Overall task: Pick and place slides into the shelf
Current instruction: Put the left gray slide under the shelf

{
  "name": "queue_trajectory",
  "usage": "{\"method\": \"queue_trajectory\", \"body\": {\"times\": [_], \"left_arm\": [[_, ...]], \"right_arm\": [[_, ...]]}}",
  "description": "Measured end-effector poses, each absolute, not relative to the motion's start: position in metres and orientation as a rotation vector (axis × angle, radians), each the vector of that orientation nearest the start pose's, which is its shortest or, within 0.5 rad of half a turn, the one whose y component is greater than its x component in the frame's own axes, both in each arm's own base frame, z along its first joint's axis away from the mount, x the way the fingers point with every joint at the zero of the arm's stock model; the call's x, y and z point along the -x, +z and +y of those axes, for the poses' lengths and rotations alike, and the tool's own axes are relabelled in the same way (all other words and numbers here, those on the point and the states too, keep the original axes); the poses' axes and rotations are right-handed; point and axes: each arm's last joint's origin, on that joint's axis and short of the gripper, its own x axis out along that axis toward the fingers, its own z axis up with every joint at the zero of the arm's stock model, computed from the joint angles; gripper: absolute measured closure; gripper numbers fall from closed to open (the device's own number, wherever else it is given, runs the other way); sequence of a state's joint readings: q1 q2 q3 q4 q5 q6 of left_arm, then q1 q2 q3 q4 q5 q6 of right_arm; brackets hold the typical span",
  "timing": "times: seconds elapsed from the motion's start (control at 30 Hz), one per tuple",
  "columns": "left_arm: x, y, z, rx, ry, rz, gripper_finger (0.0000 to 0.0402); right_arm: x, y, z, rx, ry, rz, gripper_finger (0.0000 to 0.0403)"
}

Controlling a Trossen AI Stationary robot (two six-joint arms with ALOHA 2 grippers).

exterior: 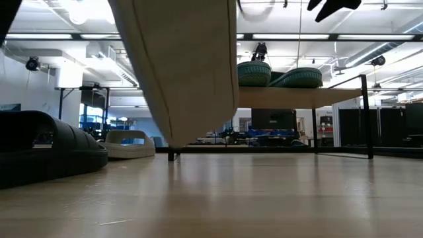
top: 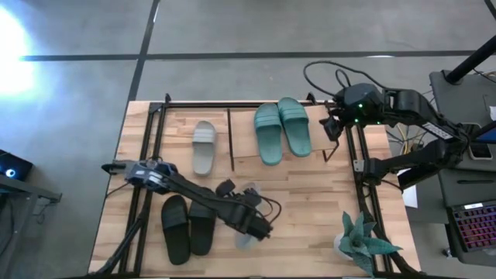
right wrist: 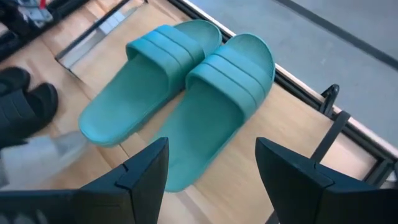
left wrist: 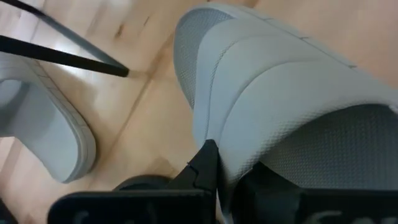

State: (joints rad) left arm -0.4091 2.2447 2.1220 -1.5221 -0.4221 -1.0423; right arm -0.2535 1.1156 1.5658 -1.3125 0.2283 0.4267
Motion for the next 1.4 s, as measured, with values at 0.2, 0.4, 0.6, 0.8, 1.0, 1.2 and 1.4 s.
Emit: {"method": "queue_trajectory", "body": {"times": [0.2,0.4,0.6,0.8,1.0,1.2,1.4], "left_arm": [[-0.418,0.228,-0.137,0.125,0.849,1.220,0.0402],[-0.435,0.219,-0.104,0.085,0.895,1.205,0.0401],[-0.442,0.204,-0.080,-0.172,0.856,1.285,0.0401],[-0.444,0.190,-0.063,-0.258,0.863,1.345,0.0401],[-0.447,0.189,-0.049,-0.225,0.877,1.354,0.0372],[-0.449,0.188,-0.045,-0.267,0.870,1.350,0.0289],[-0.448,0.191,-0.053,-0.278,0.858,1.336,0.0208]], "right_arm": [[-0.153,0.429,-0.047,-0.340,-0.602,0.778,0.0172],[-0.151,0.430,-0.046,-0.291,-0.578,0.785,0.0172],[-0.150,0.430,-0.046,-0.261,-0.565,0.790,0.0172],[-0.148,0.431,-0.045,-0.248,-0.559,0.792,0.0172],[-0.146,0.429,-0.044,-0.248,-0.541,0.824,0.0172],[-0.145,0.428,-0.044,-0.252,-0.535,0.839,0.0172],[-0.145,0.428,-0.044,-0.252,-0.535,0.839,0.0172]]}}
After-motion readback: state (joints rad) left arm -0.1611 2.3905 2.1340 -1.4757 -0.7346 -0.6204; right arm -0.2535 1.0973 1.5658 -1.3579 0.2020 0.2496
